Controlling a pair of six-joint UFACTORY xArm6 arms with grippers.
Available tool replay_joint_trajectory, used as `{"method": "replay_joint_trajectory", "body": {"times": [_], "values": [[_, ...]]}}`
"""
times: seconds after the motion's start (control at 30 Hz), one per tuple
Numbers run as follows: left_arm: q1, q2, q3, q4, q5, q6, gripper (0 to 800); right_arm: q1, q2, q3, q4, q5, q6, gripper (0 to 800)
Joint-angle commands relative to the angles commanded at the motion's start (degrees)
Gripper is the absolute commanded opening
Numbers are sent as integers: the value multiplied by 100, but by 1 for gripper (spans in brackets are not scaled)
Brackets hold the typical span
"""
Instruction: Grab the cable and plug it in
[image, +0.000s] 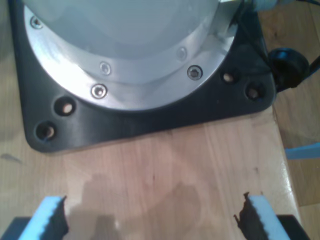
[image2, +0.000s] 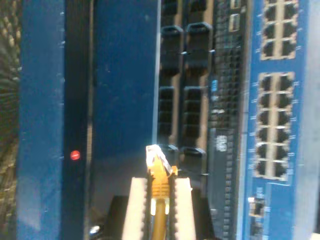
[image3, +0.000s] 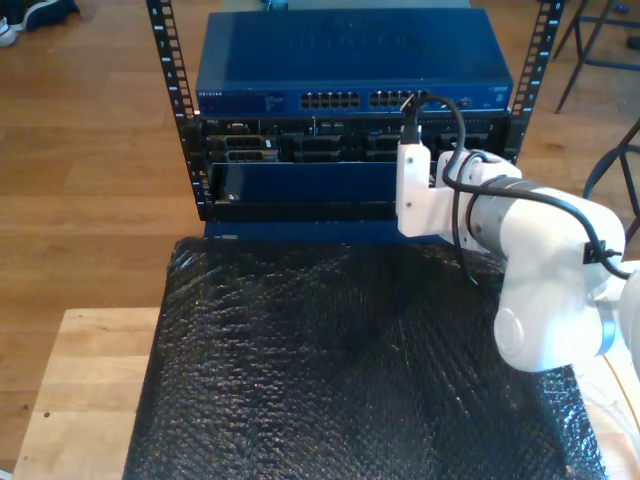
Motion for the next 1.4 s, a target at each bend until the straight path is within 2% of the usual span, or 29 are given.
{"method": "replay_joint_trajectory", "body": {"times": [0.83,1.4], "values": [[0,0,0,0,-9,0,800,9,387,114,18,-2409,9,0],[0,0,0,0,0,0,800,35,396,246,9,-2488,9,0]]}}
